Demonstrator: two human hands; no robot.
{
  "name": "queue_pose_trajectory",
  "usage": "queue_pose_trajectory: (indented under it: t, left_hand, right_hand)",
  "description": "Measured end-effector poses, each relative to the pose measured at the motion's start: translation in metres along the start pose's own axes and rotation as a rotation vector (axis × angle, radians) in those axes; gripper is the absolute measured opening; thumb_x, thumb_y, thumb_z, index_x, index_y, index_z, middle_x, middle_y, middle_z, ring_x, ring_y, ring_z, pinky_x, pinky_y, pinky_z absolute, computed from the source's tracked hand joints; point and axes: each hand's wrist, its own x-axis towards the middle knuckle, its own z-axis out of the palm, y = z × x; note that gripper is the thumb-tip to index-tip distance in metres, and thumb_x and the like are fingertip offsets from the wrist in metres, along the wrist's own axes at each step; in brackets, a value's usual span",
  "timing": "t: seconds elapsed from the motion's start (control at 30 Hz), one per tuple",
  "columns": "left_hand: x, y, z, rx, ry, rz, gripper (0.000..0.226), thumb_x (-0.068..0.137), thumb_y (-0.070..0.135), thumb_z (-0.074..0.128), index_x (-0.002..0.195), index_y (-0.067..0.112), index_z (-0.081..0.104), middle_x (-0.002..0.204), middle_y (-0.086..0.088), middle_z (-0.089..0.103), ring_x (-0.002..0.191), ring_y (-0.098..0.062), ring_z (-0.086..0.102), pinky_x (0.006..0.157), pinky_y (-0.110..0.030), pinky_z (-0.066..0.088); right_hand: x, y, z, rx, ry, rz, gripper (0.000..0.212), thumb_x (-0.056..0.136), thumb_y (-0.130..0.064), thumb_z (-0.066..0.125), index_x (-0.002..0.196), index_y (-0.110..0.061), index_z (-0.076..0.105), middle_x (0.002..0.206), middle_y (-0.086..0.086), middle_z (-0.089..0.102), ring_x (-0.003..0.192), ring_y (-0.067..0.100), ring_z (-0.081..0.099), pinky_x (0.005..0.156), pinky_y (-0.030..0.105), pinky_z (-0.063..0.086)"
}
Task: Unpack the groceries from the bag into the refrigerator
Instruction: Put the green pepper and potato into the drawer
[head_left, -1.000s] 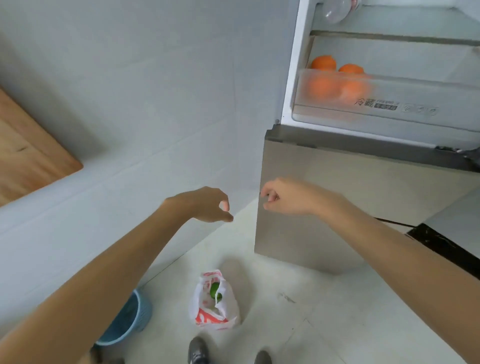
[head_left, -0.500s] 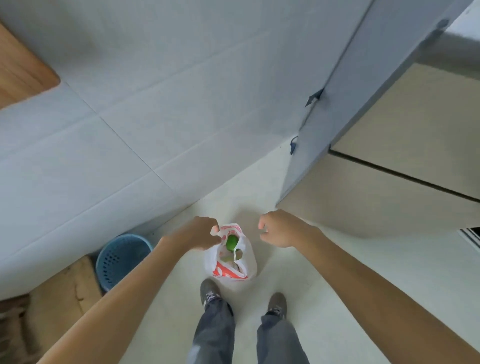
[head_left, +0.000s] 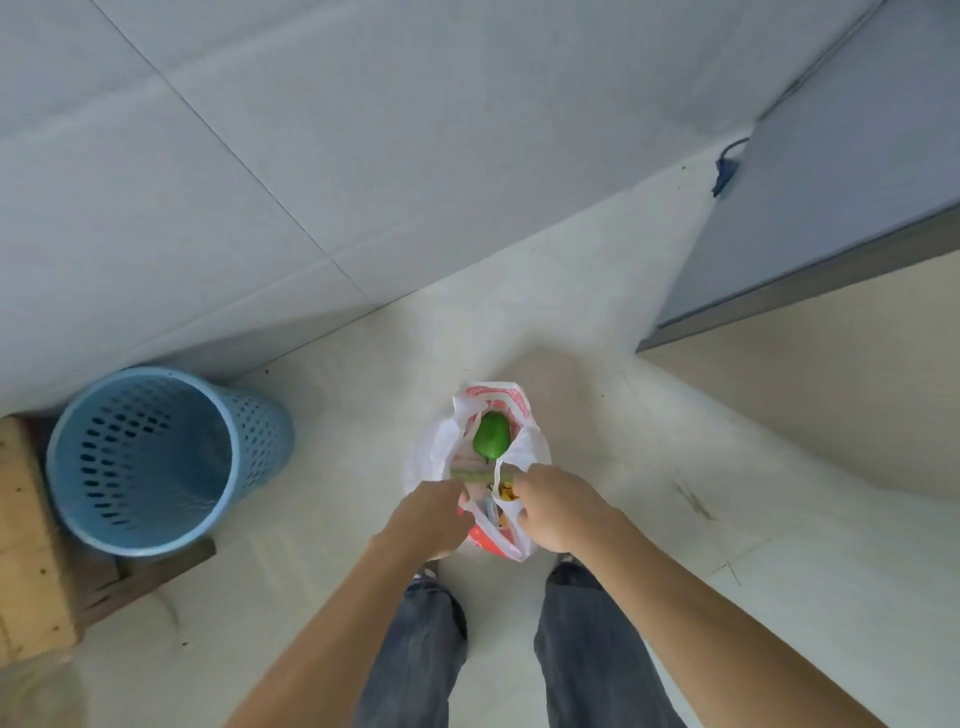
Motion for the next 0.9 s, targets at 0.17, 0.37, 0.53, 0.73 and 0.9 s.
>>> queue_pose_trajectory:
  t: [0.17, 0.37, 0.53, 0.73, 0.9]
  left_hand:
    - [0.090, -0.032, 0.067, 0.117, -0.006, 0.222, 0.044, 0.094, 0.003, 0.047, 0.130, 0.025, 0.058, 0.130, 0.004, 0.061, 0.116, -0.019, 0.059, 0.102, -0.030, 0.047]
    - [0.143, -0.079, 0.092, 0.712, 0.121, 0.321, 0.046, 0.096, 0.013, 0.044, 0.142, 0.014, 0.044, 0.155, -0.011, 0.034, 0.150, -0.029, 0.016, 0.123, -0.047, 0.005]
    - [0.143, -0.121, 0.092, 0.770, 0.124, 0.250, 0.054, 0.089, 0.019, 0.061, 0.141, 0.019, 0.048, 0.154, -0.014, 0.038, 0.146, -0.035, 0.027, 0.119, -0.054, 0.016]
    - [0.127, -0.128, 0.088, 0.683, 0.113, 0.230, 0.059, 0.070, 0.026, 0.083, 0.126, 0.018, 0.065, 0.126, -0.009, 0.068, 0.117, -0.034, 0.063, 0.104, -0.055, 0.043]
    - [0.140, -0.091, 0.101, 0.375, 0.124, 0.230, 0.041, 0.097, 0.021, 0.056, 0.138, 0.023, 0.049, 0.140, 0.002, 0.058, 0.124, -0.020, 0.058, 0.107, -0.039, 0.046]
  right_hand:
    - [0.090, 0.022, 0.069, -0.341, 0.054, -0.264, 0.026, 0.089, -0.015, 0.057, 0.112, -0.009, 0.067, 0.130, 0.010, 0.058, 0.123, 0.028, 0.049, 0.104, 0.038, 0.037]
    - [0.144, 0.057, 0.112, -0.603, 0.056, -0.344, 0.042, 0.098, -0.024, 0.049, 0.138, -0.013, 0.053, 0.158, 0.013, 0.032, 0.151, 0.029, 0.011, 0.123, 0.046, 0.000]
    - [0.143, 0.082, 0.126, -0.629, -0.034, -0.198, 0.051, 0.099, -0.027, 0.048, 0.147, -0.010, 0.041, 0.163, 0.017, 0.008, 0.152, 0.033, -0.002, 0.120, 0.049, -0.010]
    - [0.131, 0.099, 0.131, -0.543, 0.039, -0.116, 0.052, 0.100, -0.029, 0.048, 0.147, -0.006, 0.040, 0.162, 0.018, 0.017, 0.151, 0.034, 0.005, 0.121, 0.049, -0.006]
    - [0.140, 0.070, 0.122, -0.233, 0.103, -0.264, 0.036, 0.090, -0.021, 0.063, 0.124, -0.011, 0.064, 0.137, 0.006, 0.056, 0.130, 0.024, 0.048, 0.115, 0.040, 0.035]
